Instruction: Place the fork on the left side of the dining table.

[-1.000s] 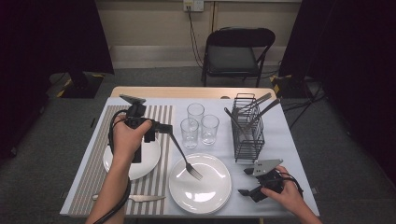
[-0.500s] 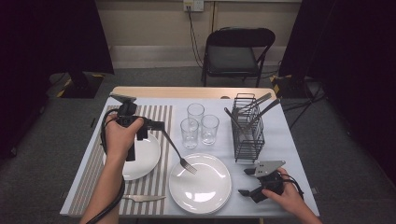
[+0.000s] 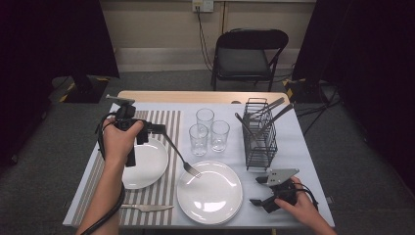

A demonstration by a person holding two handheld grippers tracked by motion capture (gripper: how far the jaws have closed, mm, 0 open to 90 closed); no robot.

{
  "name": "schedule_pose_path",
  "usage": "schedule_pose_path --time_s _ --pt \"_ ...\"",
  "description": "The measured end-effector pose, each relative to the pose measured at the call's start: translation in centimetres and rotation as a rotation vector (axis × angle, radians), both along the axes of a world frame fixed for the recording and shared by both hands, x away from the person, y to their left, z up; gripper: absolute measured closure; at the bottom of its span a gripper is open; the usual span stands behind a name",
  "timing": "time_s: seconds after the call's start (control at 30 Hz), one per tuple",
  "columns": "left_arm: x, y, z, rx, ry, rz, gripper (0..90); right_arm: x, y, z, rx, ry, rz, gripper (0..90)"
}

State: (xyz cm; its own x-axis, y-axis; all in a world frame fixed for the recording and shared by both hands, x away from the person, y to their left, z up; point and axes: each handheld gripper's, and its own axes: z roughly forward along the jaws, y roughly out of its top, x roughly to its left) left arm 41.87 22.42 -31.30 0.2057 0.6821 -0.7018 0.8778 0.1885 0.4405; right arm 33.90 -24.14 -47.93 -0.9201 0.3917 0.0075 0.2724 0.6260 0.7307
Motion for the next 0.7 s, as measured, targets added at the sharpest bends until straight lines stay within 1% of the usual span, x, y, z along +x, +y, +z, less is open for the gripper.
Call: schedule_pose_path --time_s 0.03,0.1,0.13,0.2,0.23,0.27,0.4,0.47,0.53,0.6,0.63,0.67,0.7 --pt "0.0 0.2 0.0 0.01 -0.002 -0.004 87.2 0.0 0.0 0.0 0.0 0.0 0.0 18.6" --pt "0.0 0.3 0.0 0.01 0.001 0.01 87.2 0.0 0.0 0.0 0.001 0.0 0.0 18.6" --pt "0.0 0.4 0.0 -0.002 0.004 0.014 87.2 0.0 0.0 0.0 -0.001 0.0 -0.001 18.6" --pt "0.1 0.8 -0.1 0.0 -0.001 0.019 87.2 0.0 0.0 0.0 -0.002 0.001 -0.003 18.6" --pt "0.1 0.8 -0.1 -0.002 0.004 0.022 87.2 0.0 0.0 0.0 -0.002 0.001 -0.003 18.6" --pt "0.1 0.9 -0.1 0.009 -0.002 0.024 87.2 0.0 0.0 0.0 -0.002 0.0 -0.003 18.6" --pt "0.3 1.2 -0.1 -0.006 0.004 0.04 87.2 0.0 0.0 0.0 -0.002 0.002 -0.002 18.6" --pt "0.4 1.4 -0.1 0.01 -0.006 0.043 87.2 0.0 0.0 0.0 -0.002 0.001 -0.003 18.6" --pt "0.5 1.6 -0.1 -0.006 -0.006 0.059 87.2 0.0 0.0 0.0 -0.002 0.001 -0.002 18.6" --pt "0.5 1.9 -0.1 -0.003 -0.007 0.057 87.2 0.0 0.0 0.0 0.001 0.003 0.0 18.6" --pt "0.5 1.9 -0.1 -0.004 -0.011 0.072 87.2 0.0 0.0 0.0 0.001 0.003 0.0 18.6" --pt "0.6 2.0 -0.1 0.002 -0.013 0.072 87.2 0.0 0.0 0.0 0.001 0.003 -0.001 18.6" --pt "0.6 2.0 0.0 -0.005 -0.008 0.078 87.2 0.0 0.0 0.0 -0.002 0.001 -0.002 18.6"
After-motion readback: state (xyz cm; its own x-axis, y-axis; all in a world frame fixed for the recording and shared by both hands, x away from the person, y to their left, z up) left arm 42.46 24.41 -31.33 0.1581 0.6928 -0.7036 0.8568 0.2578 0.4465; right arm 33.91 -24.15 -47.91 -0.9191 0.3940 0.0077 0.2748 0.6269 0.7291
